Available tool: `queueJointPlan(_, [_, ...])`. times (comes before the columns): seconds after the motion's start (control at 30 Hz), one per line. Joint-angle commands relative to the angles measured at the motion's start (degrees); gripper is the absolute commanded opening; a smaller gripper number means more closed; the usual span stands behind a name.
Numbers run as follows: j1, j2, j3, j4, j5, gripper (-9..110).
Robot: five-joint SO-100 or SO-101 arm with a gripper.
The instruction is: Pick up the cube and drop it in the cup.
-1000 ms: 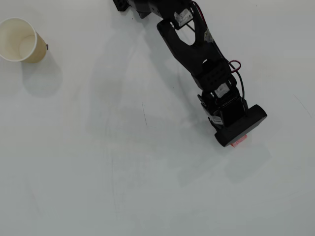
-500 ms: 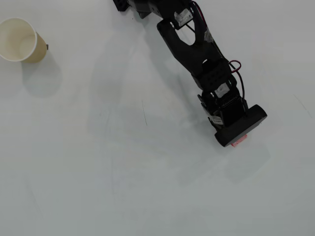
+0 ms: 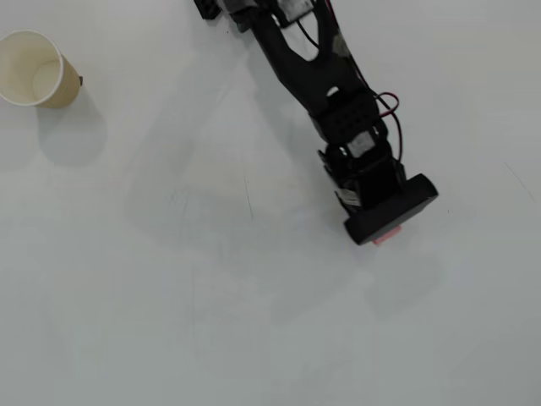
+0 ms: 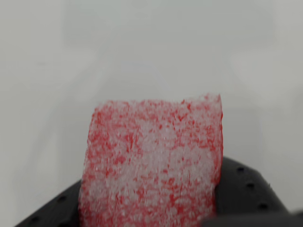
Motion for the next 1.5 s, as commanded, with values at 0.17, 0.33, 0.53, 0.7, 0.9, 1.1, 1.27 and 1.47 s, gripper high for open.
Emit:
queueJointPlan(0.17, [11.6, 32.1, 11.9, 0.4, 0.0, 8])
queueJointPlan(0.33, [19.2, 41.7, 18.9, 0.7, -0.2, 8])
queueJointPlan(0.53, [26.1, 51.3, 23.7, 5.4, 0.1, 8])
queueJointPlan(0.7, [31.7, 58.0, 27.1, 7.6, 0.3, 8])
queueJointPlan(0.9, [40.8, 68.4, 36.1, 7.2, 0.3, 8])
queueJointPlan(1.1, [50.7, 80.5, 45.9, 7.2, 0.3, 8])
queueJointPlan(1.27, [60.1, 85.3, 47.5, 7.4, 0.3, 8])
queueJointPlan(1.47, [70.6, 89.9, 51.0, 5.4, -0.1, 7])
